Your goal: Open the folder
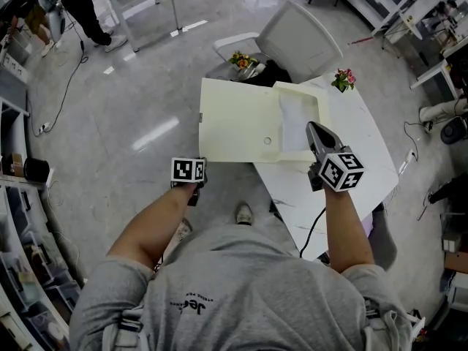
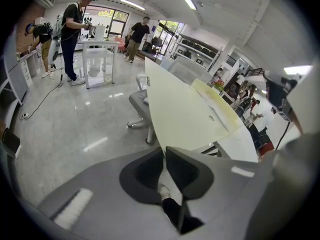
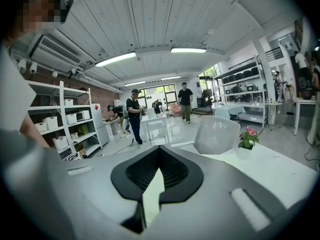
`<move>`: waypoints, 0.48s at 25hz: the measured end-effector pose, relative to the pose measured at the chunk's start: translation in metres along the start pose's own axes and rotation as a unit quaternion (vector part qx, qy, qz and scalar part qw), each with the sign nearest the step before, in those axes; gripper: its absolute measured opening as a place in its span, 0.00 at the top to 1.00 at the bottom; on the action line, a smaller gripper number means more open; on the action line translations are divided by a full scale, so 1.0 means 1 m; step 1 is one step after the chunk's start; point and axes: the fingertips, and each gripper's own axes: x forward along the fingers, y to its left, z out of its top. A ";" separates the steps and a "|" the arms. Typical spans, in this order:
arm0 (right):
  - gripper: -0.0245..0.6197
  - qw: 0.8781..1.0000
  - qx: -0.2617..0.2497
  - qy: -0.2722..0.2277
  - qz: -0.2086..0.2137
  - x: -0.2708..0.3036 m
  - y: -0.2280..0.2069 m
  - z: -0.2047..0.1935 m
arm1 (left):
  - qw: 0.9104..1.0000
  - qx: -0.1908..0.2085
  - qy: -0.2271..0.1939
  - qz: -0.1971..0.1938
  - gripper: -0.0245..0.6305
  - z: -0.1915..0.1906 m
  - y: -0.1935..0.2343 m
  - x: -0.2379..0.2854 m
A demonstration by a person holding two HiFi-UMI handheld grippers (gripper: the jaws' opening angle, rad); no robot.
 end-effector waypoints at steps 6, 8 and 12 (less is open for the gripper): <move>0.96 1.000 -0.006 0.000 0.002 0.001 0.002 0.002 | 1.000 0.004 0.000 0.000 0.85 0.000 0.000 -0.001; 0.96 1.000 -0.007 0.001 0.002 0.001 0.002 0.002 | 1.000 0.005 0.000 0.001 0.85 0.001 0.000 -0.002; 0.96 1.000 -0.008 0.002 0.004 0.001 0.002 0.002 | 1.000 0.007 0.000 0.002 0.85 0.002 0.000 -0.003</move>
